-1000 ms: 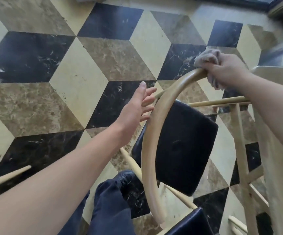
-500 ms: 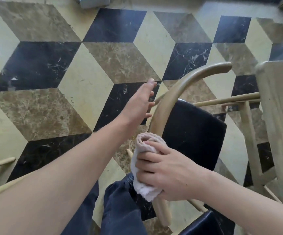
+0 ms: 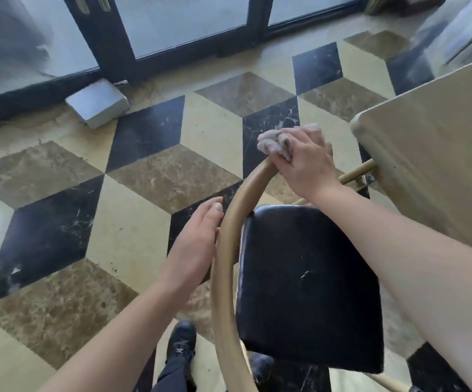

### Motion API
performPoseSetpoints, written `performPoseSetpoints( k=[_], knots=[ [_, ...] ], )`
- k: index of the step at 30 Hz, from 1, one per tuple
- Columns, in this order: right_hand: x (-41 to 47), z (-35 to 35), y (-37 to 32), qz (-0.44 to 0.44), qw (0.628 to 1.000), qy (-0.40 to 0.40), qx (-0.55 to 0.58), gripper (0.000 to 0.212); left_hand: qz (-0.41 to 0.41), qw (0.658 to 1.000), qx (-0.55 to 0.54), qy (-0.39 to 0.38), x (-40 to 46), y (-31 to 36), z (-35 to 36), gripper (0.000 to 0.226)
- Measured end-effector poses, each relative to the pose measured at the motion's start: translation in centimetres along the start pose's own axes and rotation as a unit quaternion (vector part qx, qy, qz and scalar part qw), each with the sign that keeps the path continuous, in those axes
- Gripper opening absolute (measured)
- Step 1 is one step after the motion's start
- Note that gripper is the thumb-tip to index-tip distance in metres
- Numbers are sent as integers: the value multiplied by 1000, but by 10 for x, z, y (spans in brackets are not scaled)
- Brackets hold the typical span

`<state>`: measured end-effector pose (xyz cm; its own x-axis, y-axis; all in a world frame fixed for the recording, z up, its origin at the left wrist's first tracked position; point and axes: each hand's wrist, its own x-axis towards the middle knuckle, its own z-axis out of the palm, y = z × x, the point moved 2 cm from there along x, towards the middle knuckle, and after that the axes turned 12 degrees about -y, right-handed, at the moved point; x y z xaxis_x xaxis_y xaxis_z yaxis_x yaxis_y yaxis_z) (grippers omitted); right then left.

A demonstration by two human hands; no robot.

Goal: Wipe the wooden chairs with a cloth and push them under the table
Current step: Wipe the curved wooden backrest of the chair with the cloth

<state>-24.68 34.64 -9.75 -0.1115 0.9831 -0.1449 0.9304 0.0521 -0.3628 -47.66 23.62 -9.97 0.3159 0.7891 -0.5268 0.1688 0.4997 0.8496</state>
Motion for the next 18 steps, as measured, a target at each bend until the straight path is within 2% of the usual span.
performPoseSetpoints(
  k=[2,3,4,5,6,8,9,10,13,15,16,18],
  knots=[
    [8,0,14,44,998,26,34,37,13,999,40,-13,12,12,4,41],
    [12,0,18,71,992,51,86,36,18,998,55,-21,20,17,8,41],
    [14,0,20,113,975,76,173,33,22,997,72,-29,29,22,13,41],
    [15,1,19,154,943,91,282,29,27,995,92,-35,36,23,17,41],
    [16,3,21,188,890,99,403,27,31,990,128,-43,46,26,23,43],
    [17,7,22,241,755,92,603,27,38,981,188,-41,62,31,32,55],
    [17,12,22,248,691,96,672,26,40,978,203,-39,69,34,35,58],
    [15,16,21,255,654,107,704,24,41,975,216,-37,75,38,38,58],
    [0,34,14,277,614,155,723,24,24,962,267,-45,92,50,41,51],
    [-16,50,6,262,570,138,767,25,12,950,307,-63,107,57,43,50],
    [-22,57,4,259,562,129,775,25,10,944,322,-76,116,62,46,51],
    [-29,63,7,255,586,128,758,27,14,936,340,-92,130,76,52,56]
  ],
)
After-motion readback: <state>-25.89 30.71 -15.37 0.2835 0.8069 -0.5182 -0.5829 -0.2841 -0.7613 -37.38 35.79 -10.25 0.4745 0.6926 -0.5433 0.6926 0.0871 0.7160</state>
